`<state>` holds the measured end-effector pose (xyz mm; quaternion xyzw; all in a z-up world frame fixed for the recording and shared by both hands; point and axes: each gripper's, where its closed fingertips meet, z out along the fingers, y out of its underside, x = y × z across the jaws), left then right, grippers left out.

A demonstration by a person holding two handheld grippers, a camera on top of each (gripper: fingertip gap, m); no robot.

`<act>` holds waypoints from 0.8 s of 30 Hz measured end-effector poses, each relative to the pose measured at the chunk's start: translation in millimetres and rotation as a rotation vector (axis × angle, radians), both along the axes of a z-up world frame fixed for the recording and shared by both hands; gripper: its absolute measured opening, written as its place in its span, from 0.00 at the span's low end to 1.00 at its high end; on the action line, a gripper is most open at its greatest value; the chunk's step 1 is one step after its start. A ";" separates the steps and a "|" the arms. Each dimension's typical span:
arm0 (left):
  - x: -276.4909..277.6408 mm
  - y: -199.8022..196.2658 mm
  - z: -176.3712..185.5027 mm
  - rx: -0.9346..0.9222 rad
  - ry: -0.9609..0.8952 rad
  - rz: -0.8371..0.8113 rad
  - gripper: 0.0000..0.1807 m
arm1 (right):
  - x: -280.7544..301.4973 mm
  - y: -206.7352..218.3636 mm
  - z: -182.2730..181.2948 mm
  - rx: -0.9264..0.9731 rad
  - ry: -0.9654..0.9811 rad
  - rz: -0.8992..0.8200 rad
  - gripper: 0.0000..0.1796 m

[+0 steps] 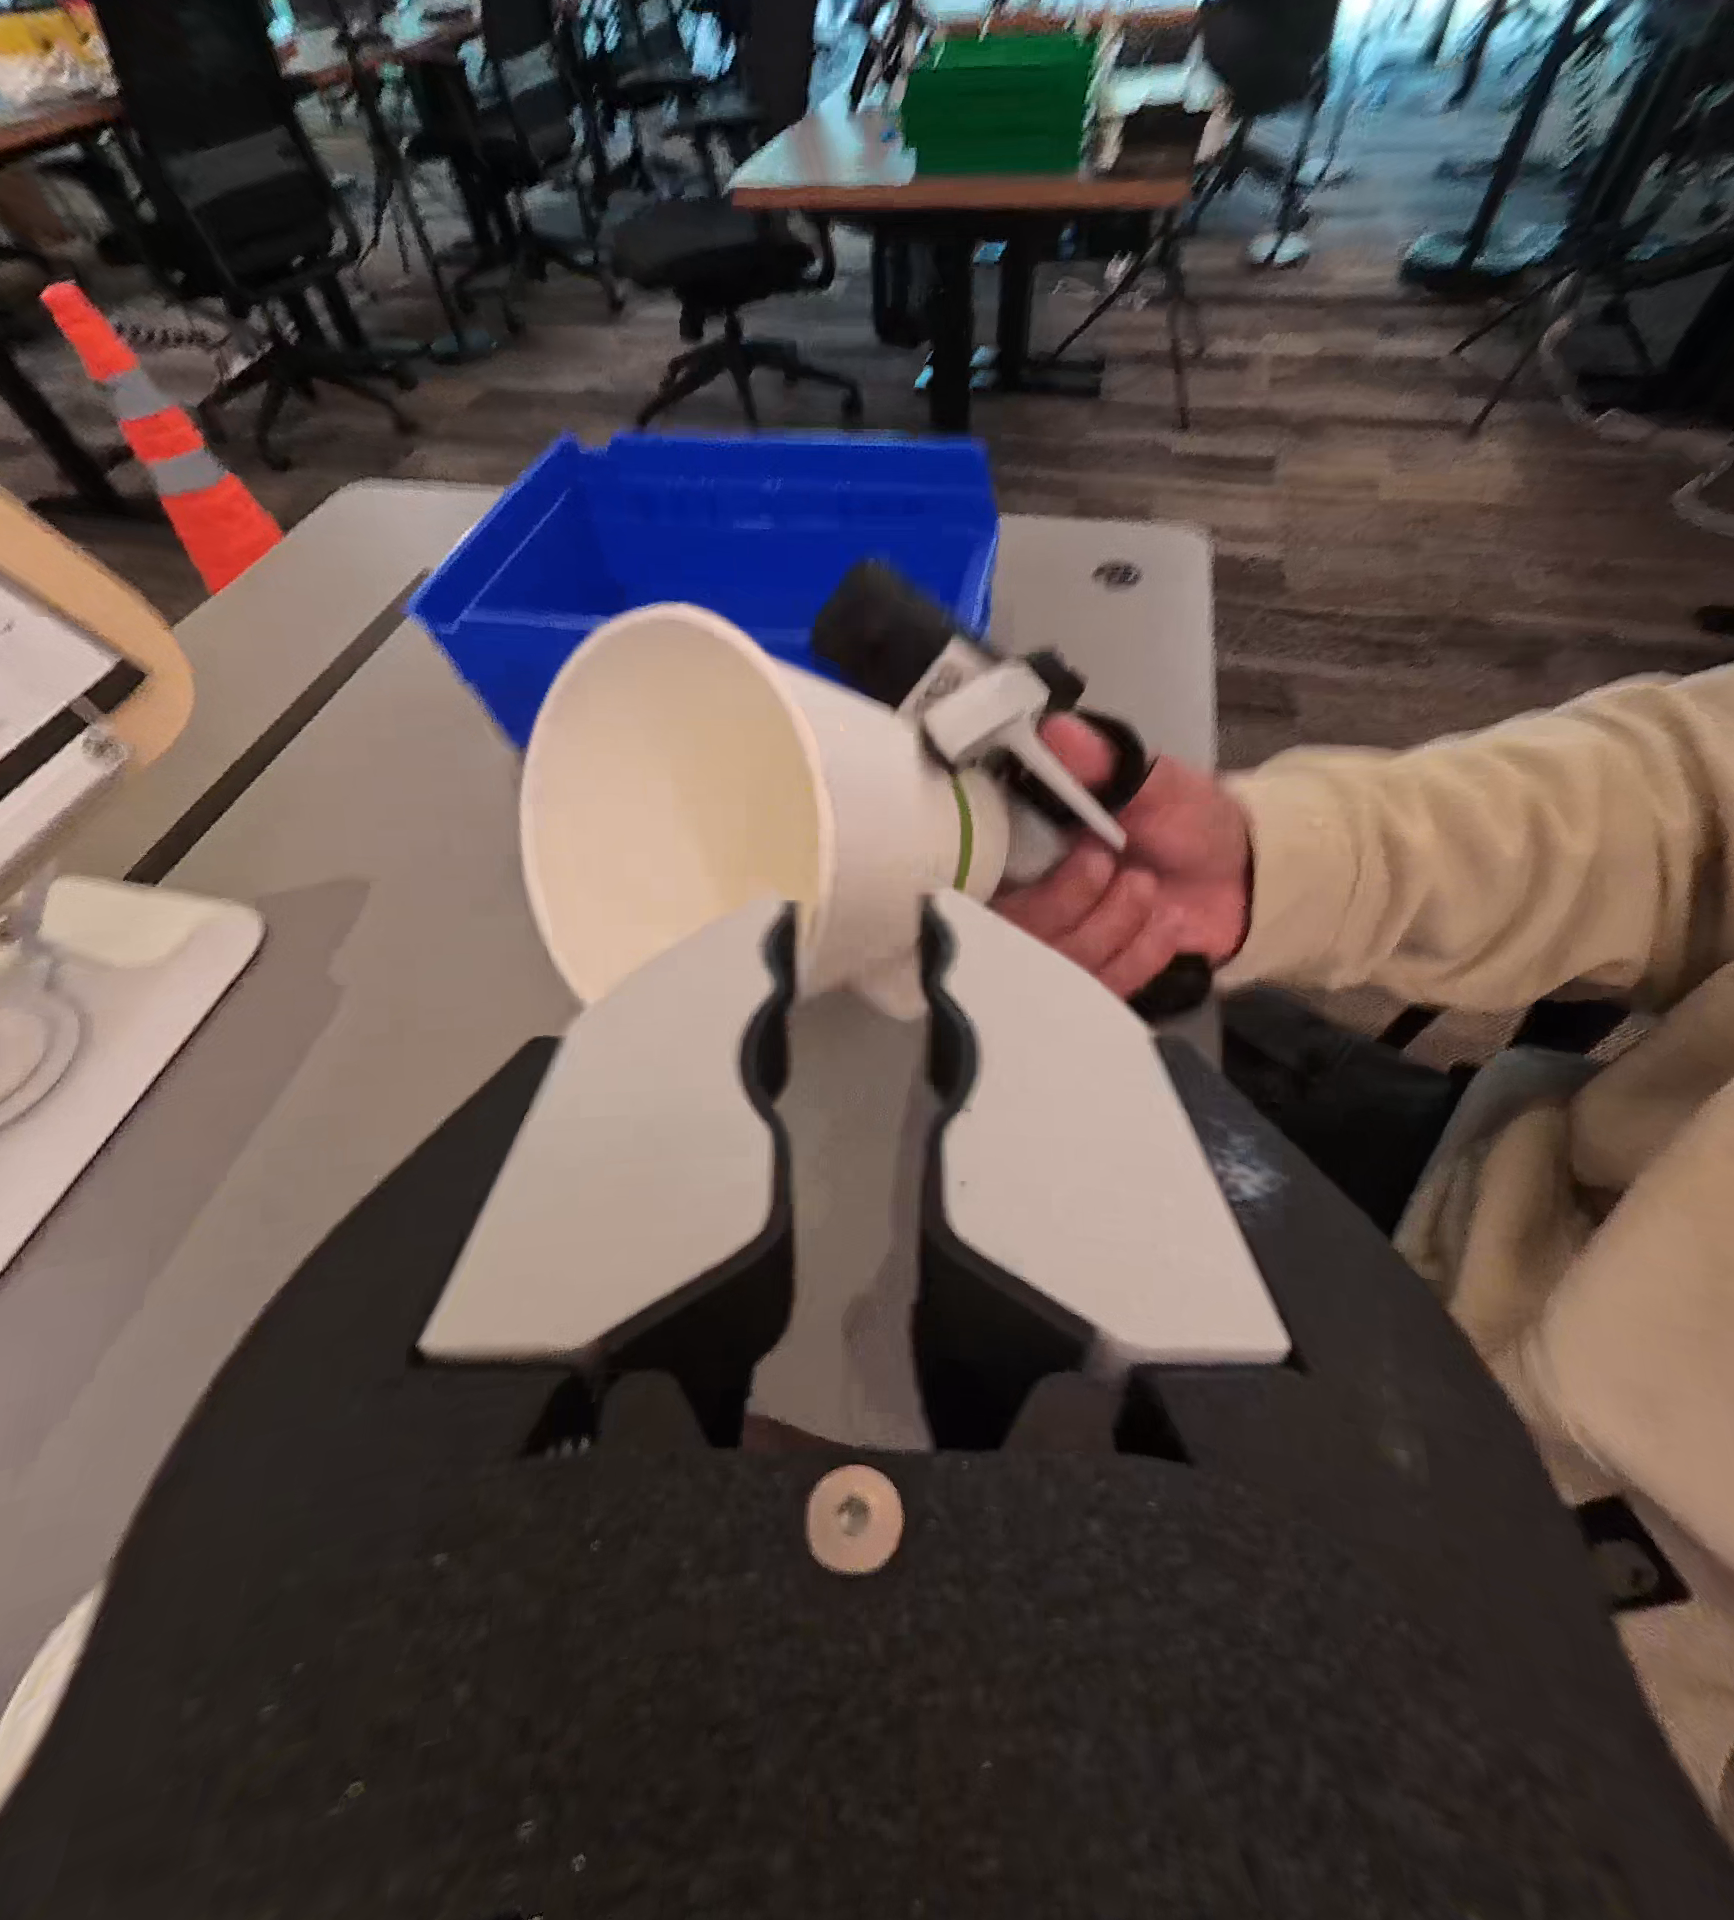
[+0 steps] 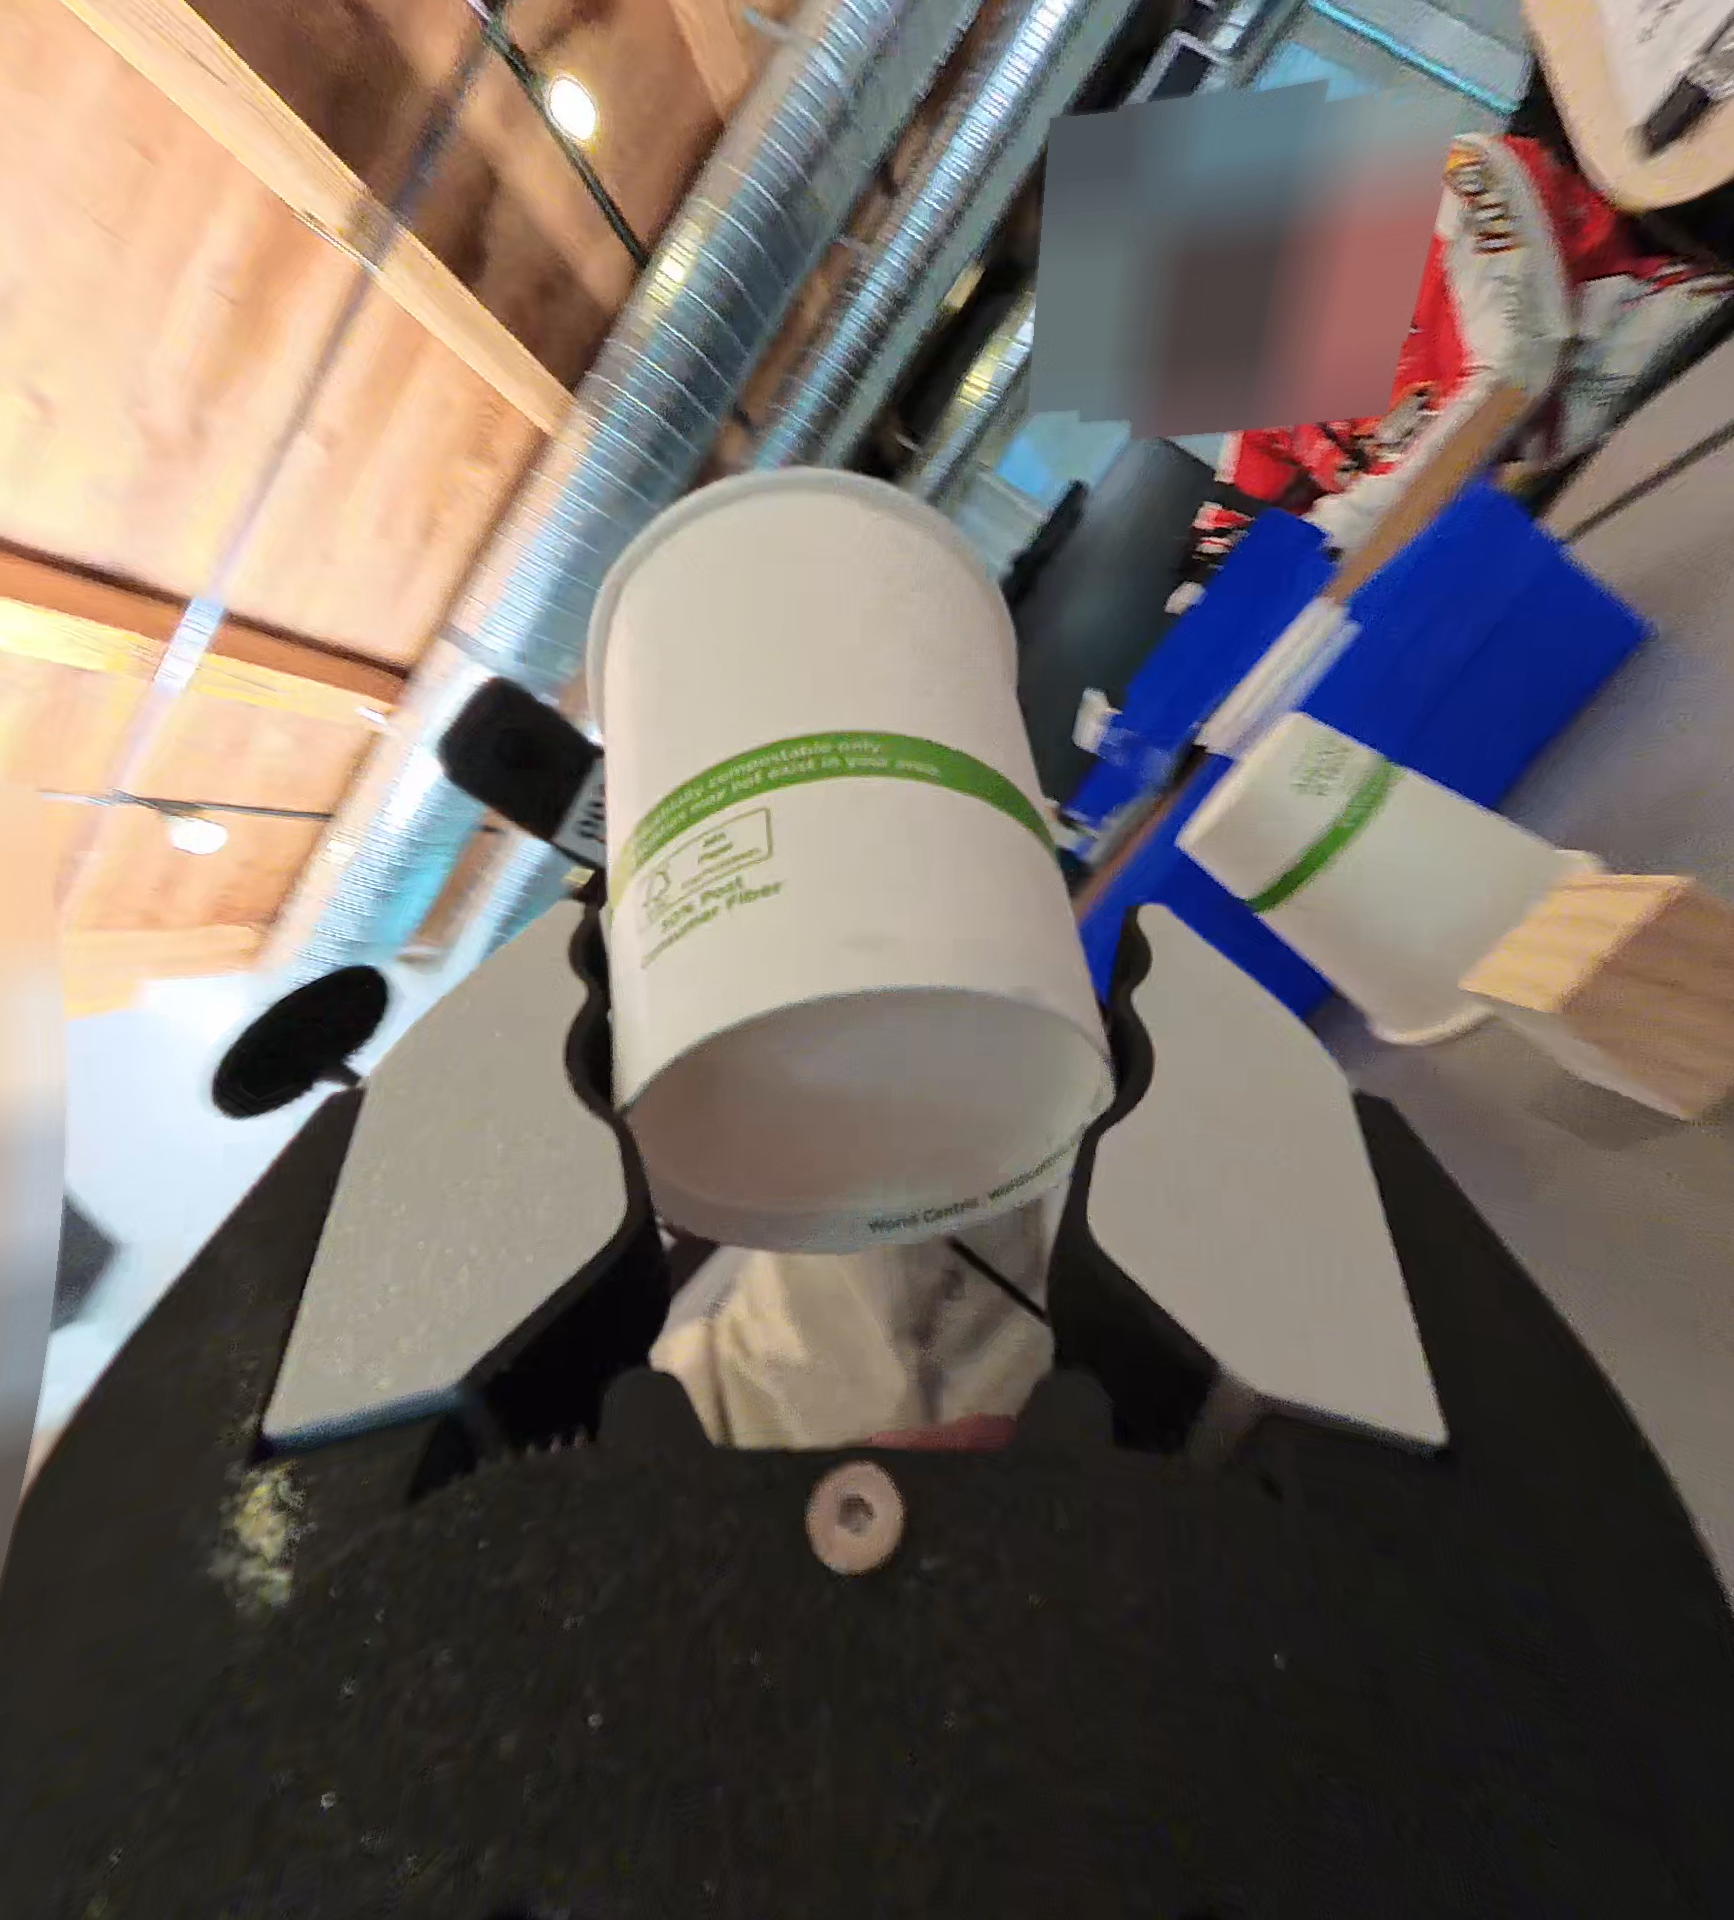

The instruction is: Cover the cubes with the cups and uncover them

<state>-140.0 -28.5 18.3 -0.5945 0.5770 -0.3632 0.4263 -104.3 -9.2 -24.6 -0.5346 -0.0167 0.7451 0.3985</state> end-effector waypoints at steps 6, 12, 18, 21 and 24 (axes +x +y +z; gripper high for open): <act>-71.1 -14.4 -57.2 0.013 0.314 0.063 0.35 | 16.5 13.0 -20.1 -0.002 -0.331 -0.116 0.51; -72.4 -1.7 -62.1 0.168 0.381 0.126 0.38 | 16.0 12.1 -38.6 -0.009 -0.700 -0.150 0.51; -24.5 -5.9 -36.3 0.261 0.644 -0.170 0.44 | -1.0 -8.0 -33.0 0.174 -0.986 -0.119 0.51; -11.0 -2.7 -33.4 0.227 0.807 -0.294 0.48 | -9.5 -15.9 -36.7 0.218 -1.041 -0.089 0.51; -5.9 7.4 -42.4 0.220 0.977 -0.350 0.51 | -14.7 -19.0 -40.5 0.226 -1.050 -0.071 0.51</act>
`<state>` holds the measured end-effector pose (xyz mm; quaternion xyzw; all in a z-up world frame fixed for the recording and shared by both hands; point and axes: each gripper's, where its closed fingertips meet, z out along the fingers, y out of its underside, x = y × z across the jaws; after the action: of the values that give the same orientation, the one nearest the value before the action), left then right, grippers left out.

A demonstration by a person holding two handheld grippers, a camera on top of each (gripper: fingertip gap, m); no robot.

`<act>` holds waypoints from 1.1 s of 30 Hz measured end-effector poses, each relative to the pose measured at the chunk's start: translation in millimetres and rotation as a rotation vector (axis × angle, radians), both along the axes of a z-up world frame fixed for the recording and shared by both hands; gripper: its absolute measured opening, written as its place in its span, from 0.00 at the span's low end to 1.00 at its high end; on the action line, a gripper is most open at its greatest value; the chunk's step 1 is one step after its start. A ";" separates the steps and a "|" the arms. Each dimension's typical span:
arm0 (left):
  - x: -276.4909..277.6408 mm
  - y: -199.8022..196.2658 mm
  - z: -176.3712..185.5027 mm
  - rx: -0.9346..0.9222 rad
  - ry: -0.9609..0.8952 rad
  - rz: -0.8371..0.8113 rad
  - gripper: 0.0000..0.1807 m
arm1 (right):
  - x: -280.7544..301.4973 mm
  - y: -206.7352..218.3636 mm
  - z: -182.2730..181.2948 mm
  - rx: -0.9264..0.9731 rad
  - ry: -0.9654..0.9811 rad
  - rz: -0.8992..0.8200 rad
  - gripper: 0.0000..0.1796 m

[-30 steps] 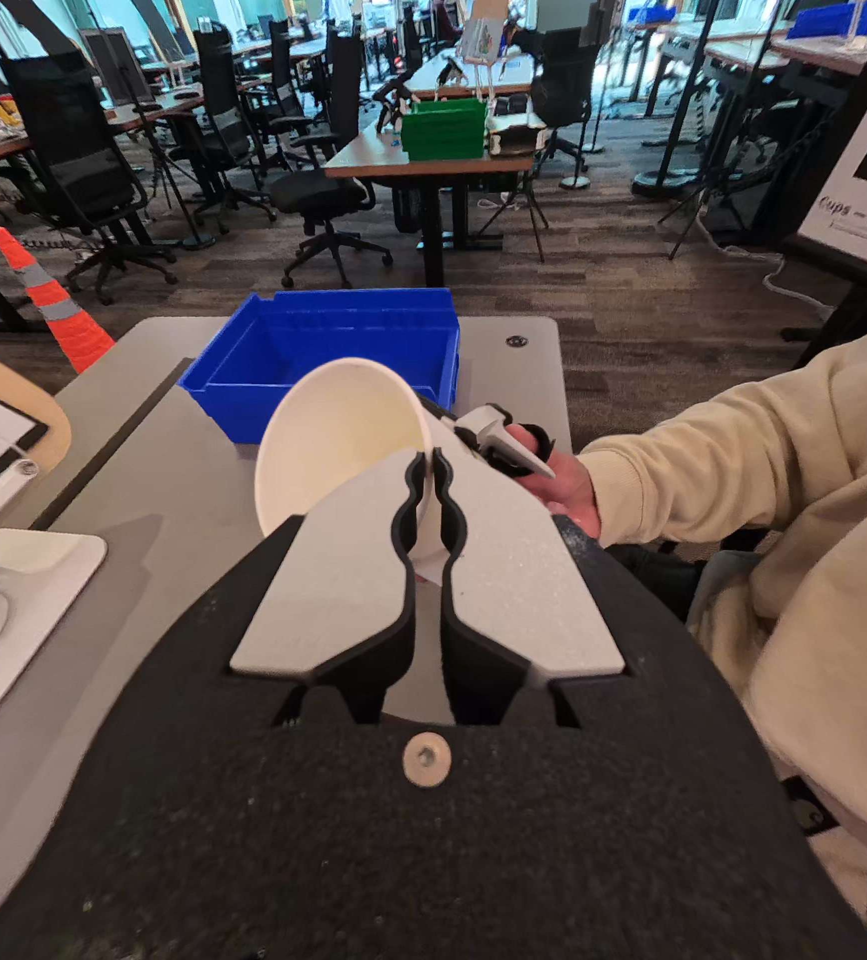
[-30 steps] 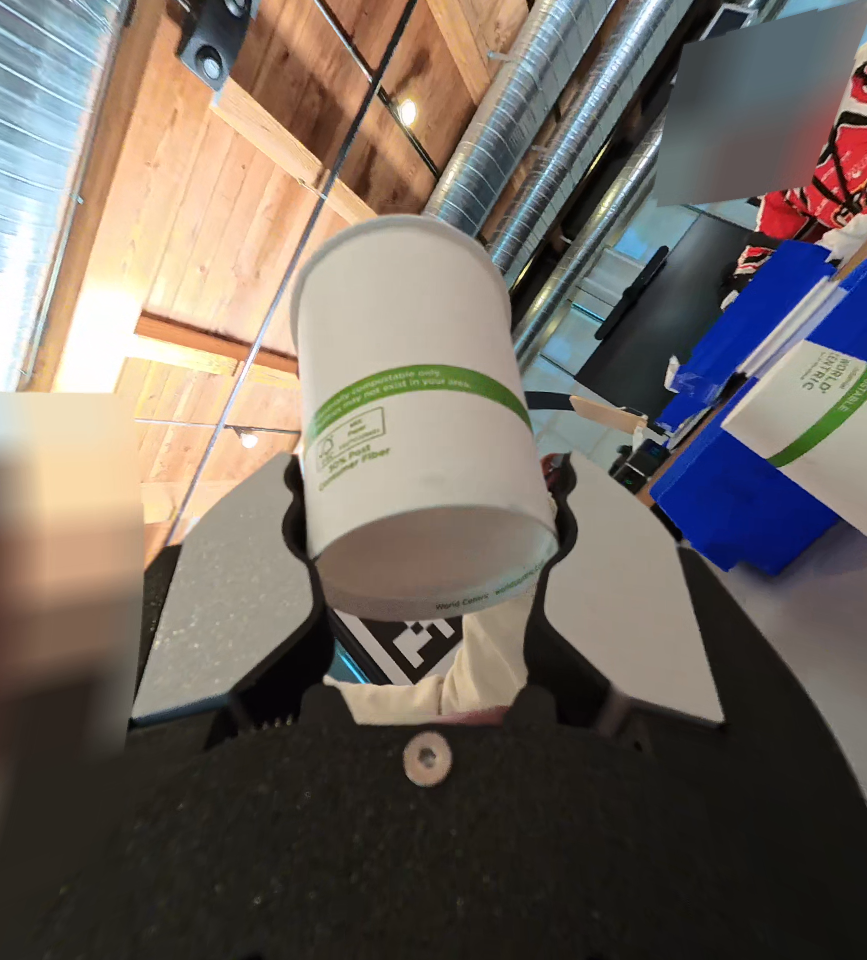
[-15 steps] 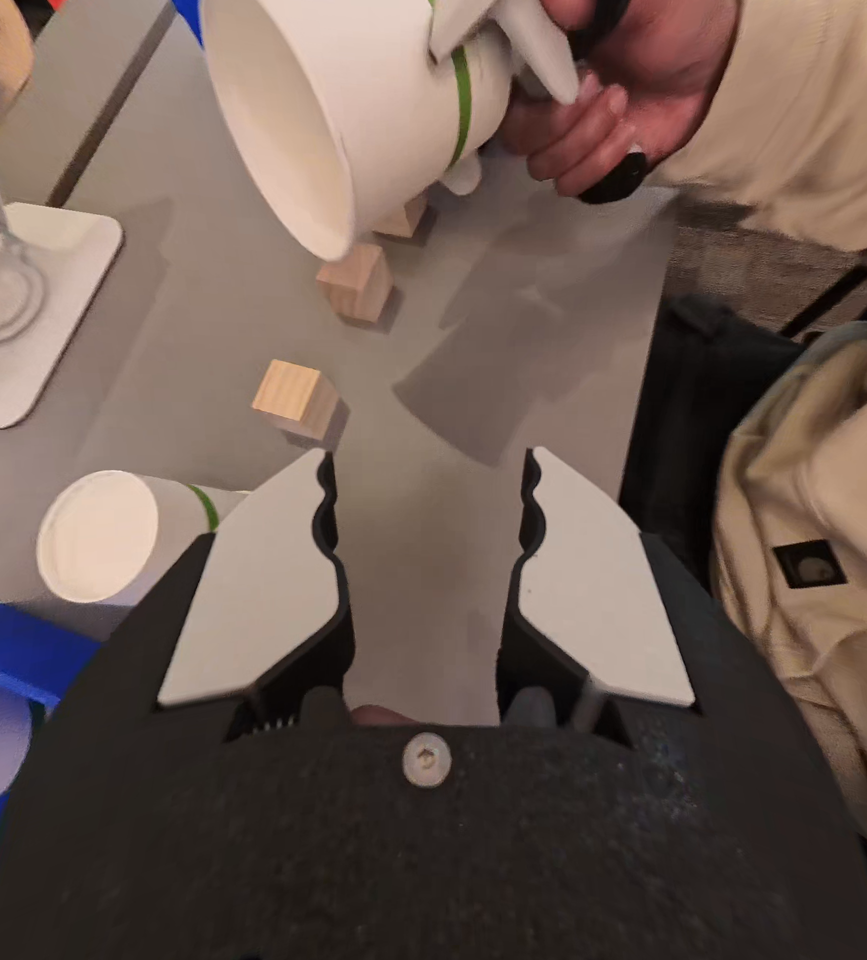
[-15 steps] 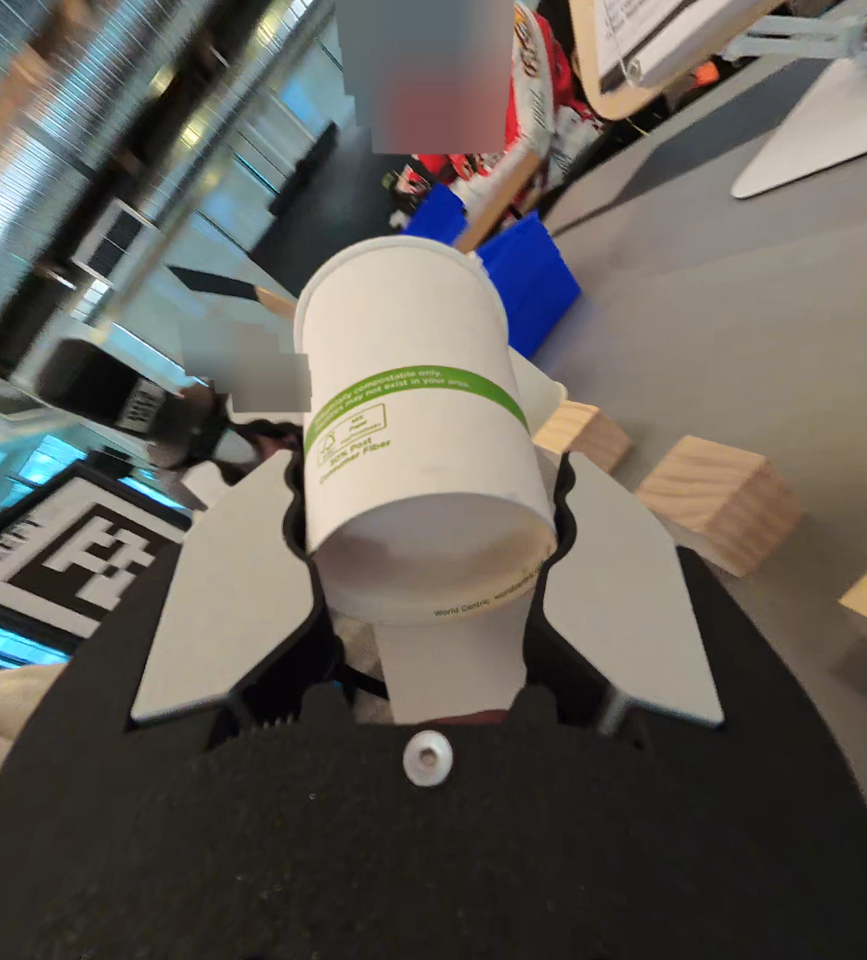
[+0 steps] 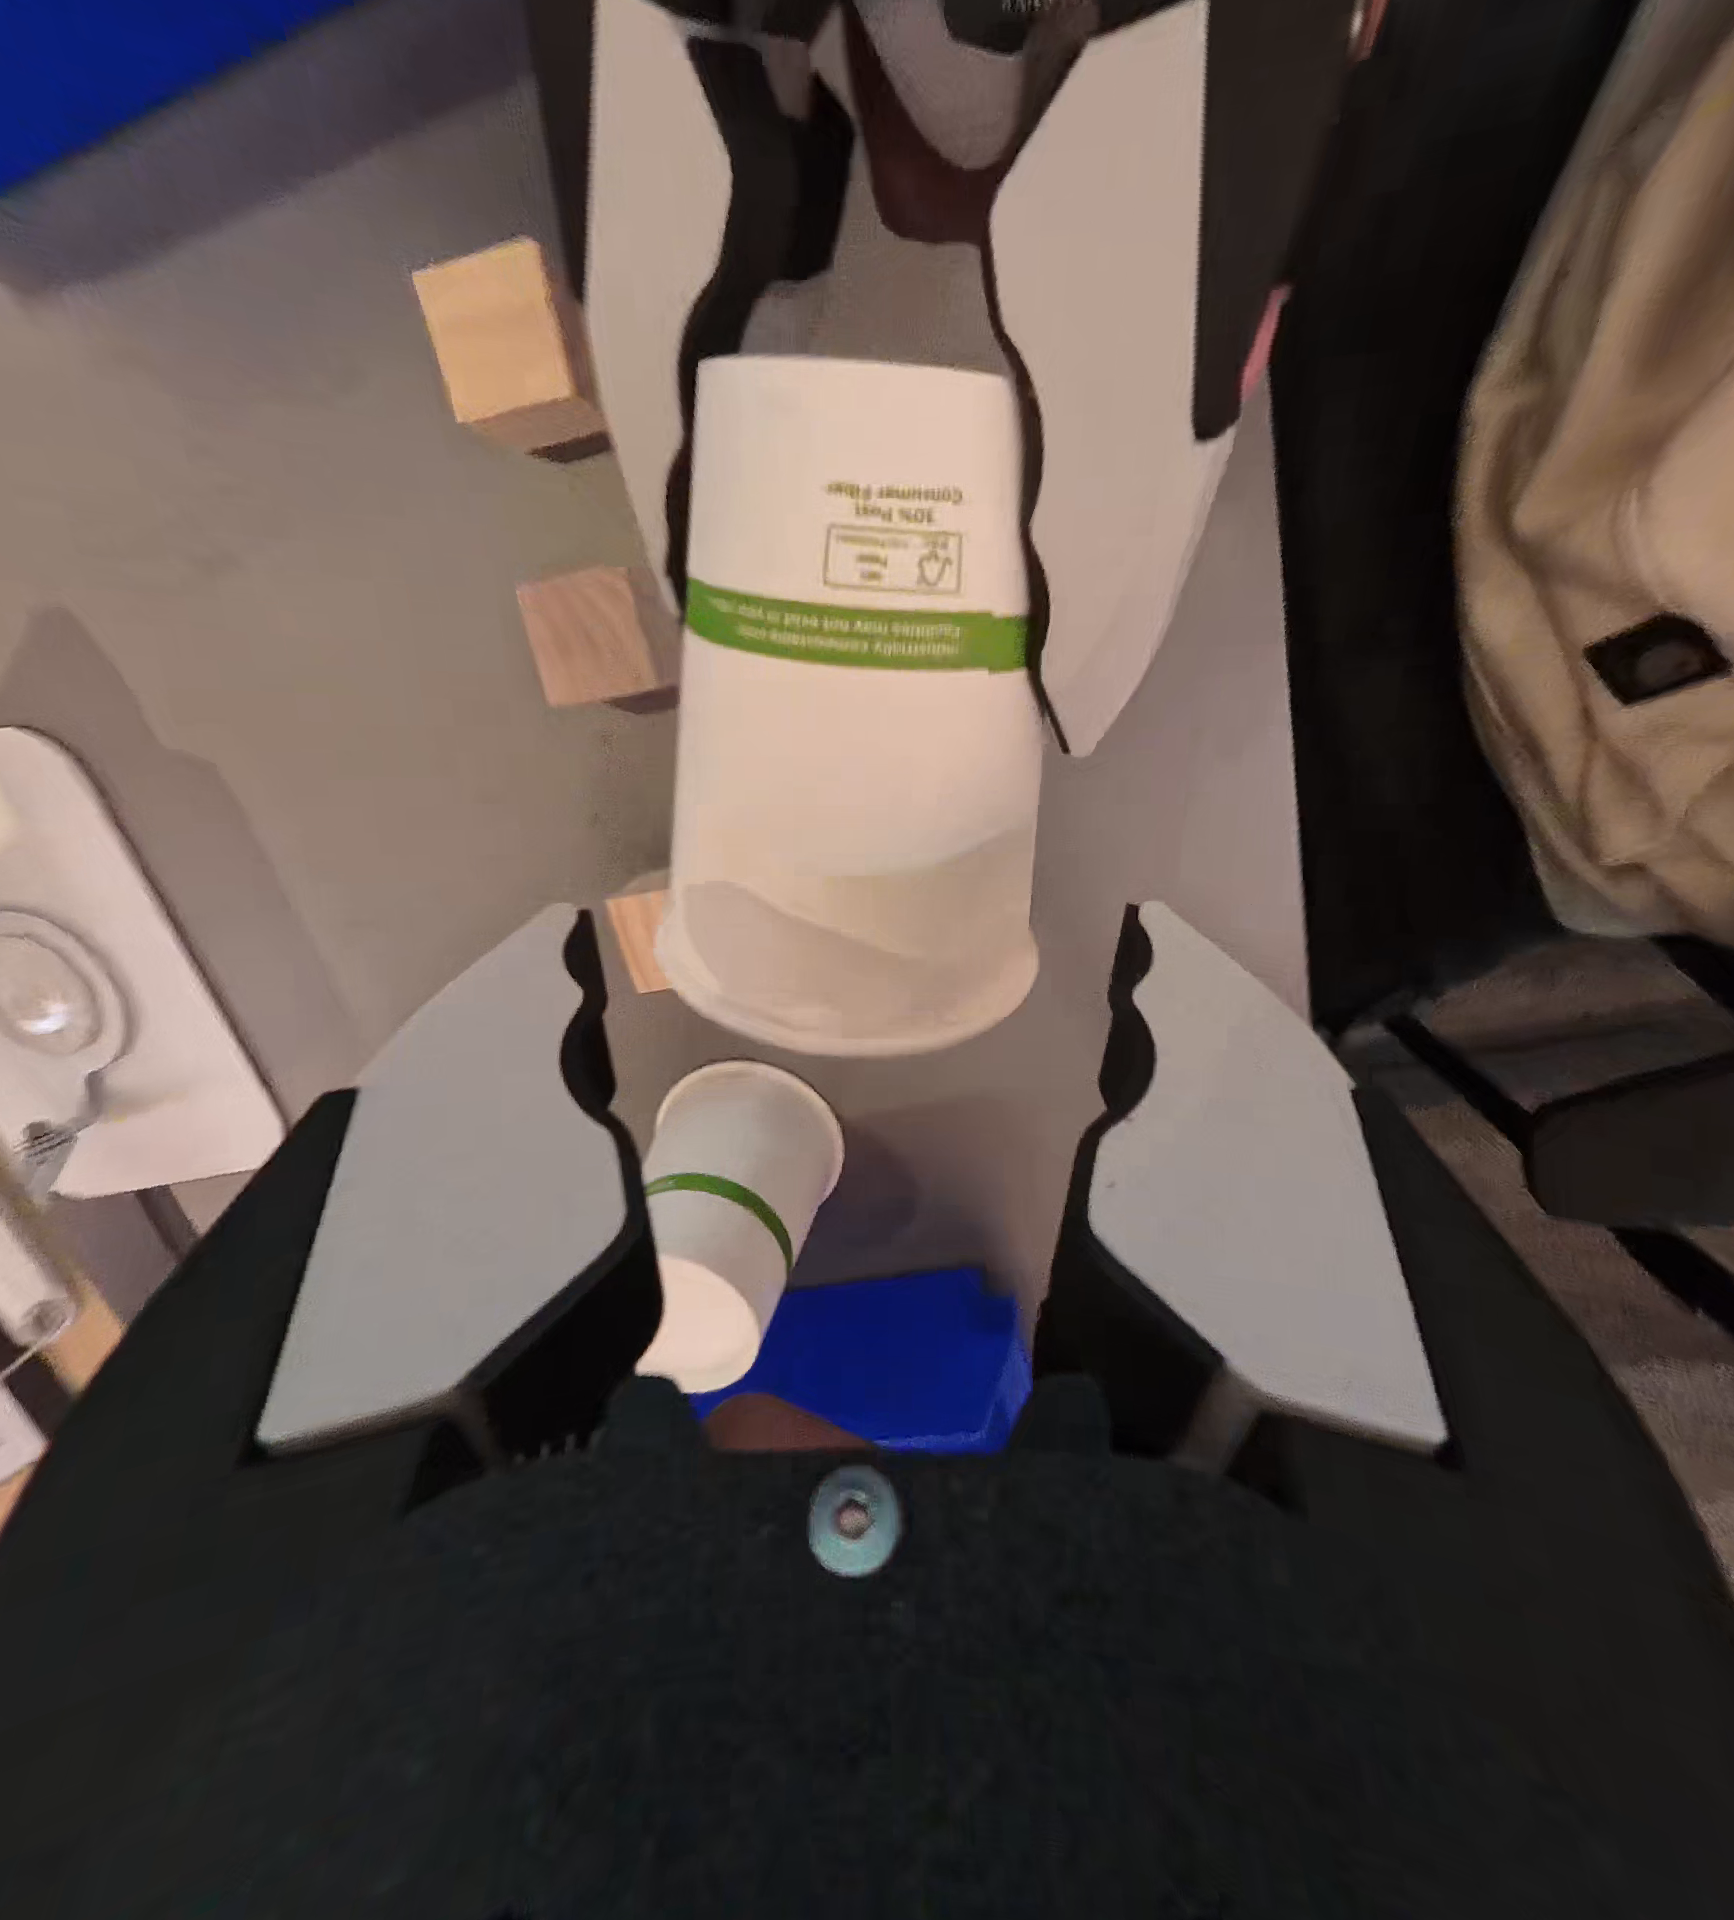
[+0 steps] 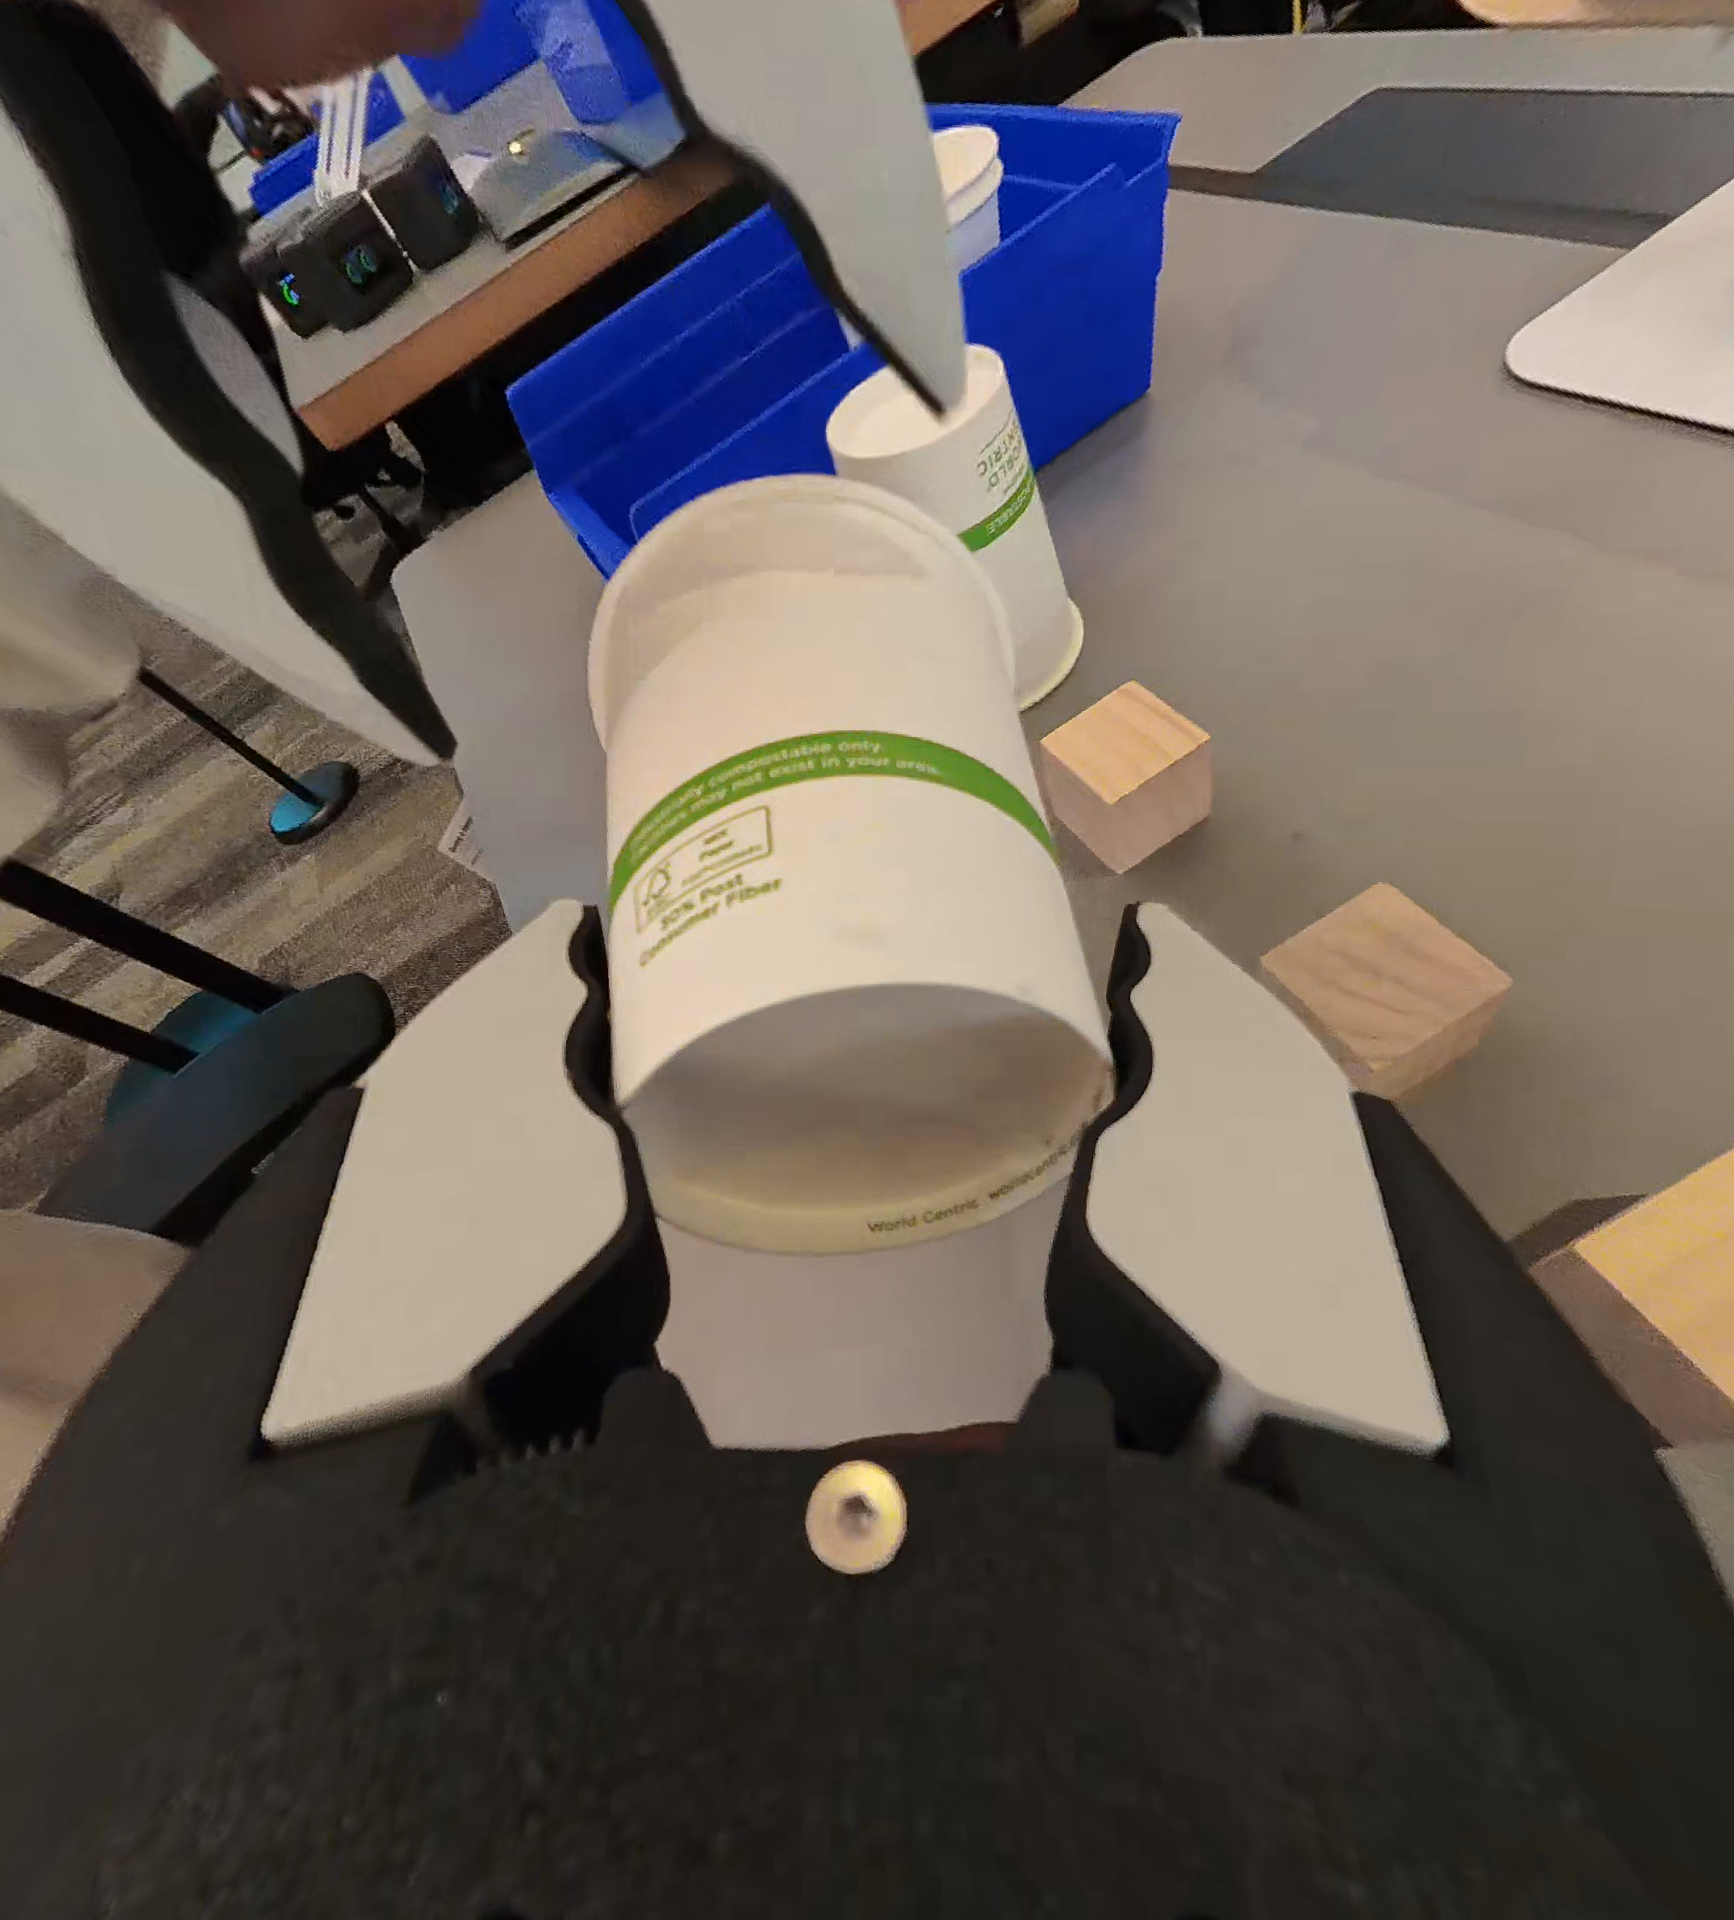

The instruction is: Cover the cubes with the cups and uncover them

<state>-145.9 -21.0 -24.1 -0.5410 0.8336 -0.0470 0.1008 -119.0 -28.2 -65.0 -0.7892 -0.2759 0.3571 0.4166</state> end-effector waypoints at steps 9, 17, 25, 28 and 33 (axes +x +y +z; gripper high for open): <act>13.6 -6.9 -35.0 -0.140 0.101 -0.035 0.52 | -3.4 -7.2 8.2 0.016 0.046 0.042 0.51; 16.8 -18.9 -57.1 -0.246 0.078 -0.040 0.48 | 1.9 -6.1 10.2 0.071 0.018 0.040 0.51; 21.3 55.4 -31.0 -0.057 -0.504 0.419 0.48 | 67.9 4.2 33.6 0.146 0.015 -0.123 0.47; 9.0 90.1 -24.8 0.055 -0.794 0.764 0.48 | 82.3 6.4 39.2 0.149 0.038 -0.165 0.45; -11.1 116.8 -58.6 0.196 -0.911 1.132 0.47 | 83.1 5.9 38.2 0.130 0.062 -0.167 0.42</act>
<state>-157.0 95.7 -82.7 -0.8042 0.3021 -0.1333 0.4941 -35.9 -22.2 -26.8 -0.7693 -0.2187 0.3267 0.5036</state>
